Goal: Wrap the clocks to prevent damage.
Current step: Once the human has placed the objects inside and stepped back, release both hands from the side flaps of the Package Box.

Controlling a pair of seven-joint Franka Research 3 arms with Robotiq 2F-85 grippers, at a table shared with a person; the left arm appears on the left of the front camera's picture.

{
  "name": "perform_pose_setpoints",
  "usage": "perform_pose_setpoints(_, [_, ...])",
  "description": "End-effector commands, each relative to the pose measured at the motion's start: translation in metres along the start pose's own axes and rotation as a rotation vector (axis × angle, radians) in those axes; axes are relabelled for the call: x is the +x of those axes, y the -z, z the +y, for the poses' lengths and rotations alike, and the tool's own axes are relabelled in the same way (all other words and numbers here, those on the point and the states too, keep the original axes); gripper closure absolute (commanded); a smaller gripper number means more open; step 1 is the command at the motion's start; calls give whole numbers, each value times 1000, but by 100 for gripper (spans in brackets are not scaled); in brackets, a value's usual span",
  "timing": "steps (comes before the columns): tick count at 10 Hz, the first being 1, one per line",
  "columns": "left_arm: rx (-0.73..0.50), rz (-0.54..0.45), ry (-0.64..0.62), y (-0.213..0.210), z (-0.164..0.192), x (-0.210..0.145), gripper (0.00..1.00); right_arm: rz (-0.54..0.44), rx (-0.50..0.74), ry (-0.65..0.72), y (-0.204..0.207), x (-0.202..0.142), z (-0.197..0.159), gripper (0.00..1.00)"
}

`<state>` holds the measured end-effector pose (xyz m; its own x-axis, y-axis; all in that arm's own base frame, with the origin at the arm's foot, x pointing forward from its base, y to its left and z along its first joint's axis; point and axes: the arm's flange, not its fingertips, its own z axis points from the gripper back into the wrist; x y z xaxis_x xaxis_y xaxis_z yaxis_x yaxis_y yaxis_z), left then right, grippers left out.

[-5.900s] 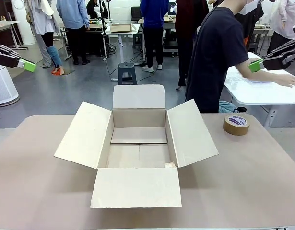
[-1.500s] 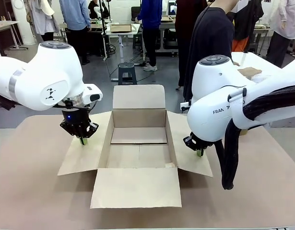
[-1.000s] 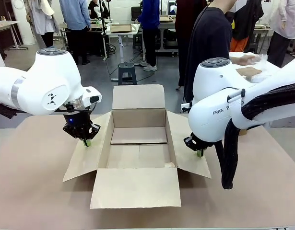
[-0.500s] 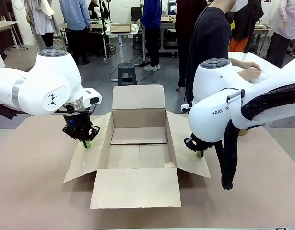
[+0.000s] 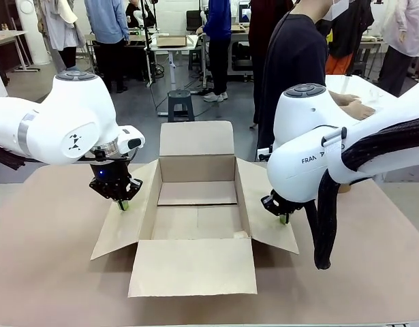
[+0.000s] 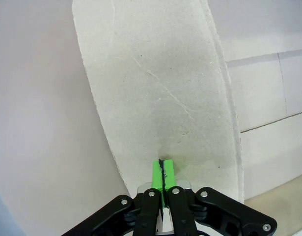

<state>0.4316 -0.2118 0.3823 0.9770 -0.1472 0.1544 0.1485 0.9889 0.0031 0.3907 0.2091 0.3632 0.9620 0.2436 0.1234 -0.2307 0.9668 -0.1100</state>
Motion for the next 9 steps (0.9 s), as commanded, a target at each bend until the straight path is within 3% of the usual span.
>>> perform_pose_setpoints(1, [11,6,7,1,1,-1,99,6,0,1,3,0,0,99])
perform_pose_setpoints(9, [11,6,7,1,1,-1,99,6,0,1,3,0,0,99])
